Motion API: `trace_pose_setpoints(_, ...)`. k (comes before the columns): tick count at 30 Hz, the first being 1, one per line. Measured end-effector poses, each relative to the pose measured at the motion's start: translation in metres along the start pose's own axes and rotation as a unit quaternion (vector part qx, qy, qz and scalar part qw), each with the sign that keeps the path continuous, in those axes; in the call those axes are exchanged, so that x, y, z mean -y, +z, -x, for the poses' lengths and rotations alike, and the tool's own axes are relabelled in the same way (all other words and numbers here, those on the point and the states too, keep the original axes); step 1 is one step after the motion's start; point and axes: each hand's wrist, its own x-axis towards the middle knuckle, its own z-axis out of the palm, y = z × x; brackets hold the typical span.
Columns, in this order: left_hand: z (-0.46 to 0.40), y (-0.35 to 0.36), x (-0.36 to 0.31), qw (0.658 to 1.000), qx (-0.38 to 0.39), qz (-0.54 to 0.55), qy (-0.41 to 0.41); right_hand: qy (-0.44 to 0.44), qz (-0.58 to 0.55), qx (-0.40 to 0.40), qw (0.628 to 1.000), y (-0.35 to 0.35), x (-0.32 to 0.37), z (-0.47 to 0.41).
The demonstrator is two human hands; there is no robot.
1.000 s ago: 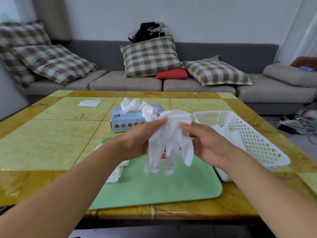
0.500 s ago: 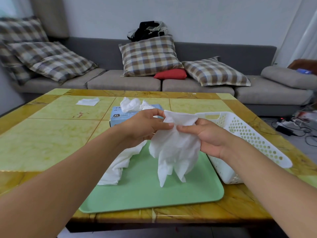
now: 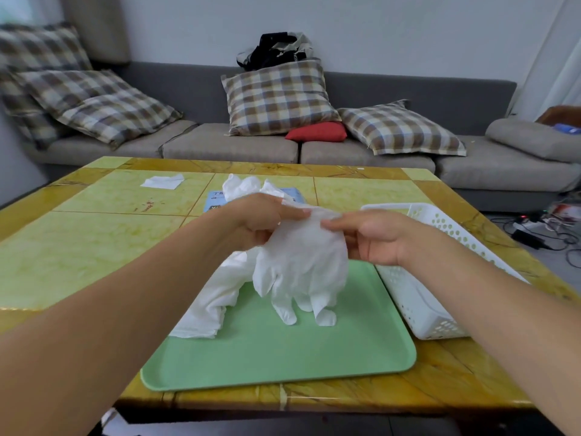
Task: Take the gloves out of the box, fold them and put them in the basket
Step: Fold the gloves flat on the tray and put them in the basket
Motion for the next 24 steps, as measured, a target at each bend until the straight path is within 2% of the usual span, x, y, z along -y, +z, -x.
trace_pose_setpoints(3, -0.009, -0.008, -0.028, 0.986, -0.094, -0.018, 0.135, -0.155, 0.018, -0.049, 0.987, -0.001, 0.031, -0.008)
trace_pose_setpoints(5, -0.003, -0.014, -0.049, 0.961, -0.127, -0.038, 0.242, -0.271, 0.049, -0.077, 0.958, -0.003, 0.049, -0.003)
trace_pose_setpoints(8, 0.012, -0.013, -0.049, 0.936, -0.108, -0.127, 0.31, -0.371, 0.158, -0.108, 0.909, -0.009, 0.048, 0.008)
trace_pose_setpoints(12, 0.012, 0.003, 0.029, 0.916, -0.048, -0.278, 0.286, -0.321, 0.38, -0.063, 0.865, -0.017, -0.013, 0.01)
trace_pose_setpoints(15, 0.004, 0.016, 0.087, 0.897, 0.025, -0.374, 0.236, -0.234, 0.592, 0.003, 0.771, -0.022, -0.06, 0.008)
trace_pose_setpoints(17, 0.006, 0.023, 0.107, 0.897, 0.064, -0.382, 0.213, -0.172, 0.682, 0.061, 0.709, -0.02, -0.075, 0.009)
trace_pose_setpoints(19, 0.012, 0.029, 0.112, 0.892, 0.107, -0.39, 0.202, -0.139, 0.702, 0.088, 0.693, -0.015, -0.077, 0.015)
trace_pose_setpoints(24, 0.029, 0.038, 0.106, 0.882, 0.214, -0.381, 0.177, -0.066, 0.695, 0.151, 0.7, -0.011, -0.066, 0.034)
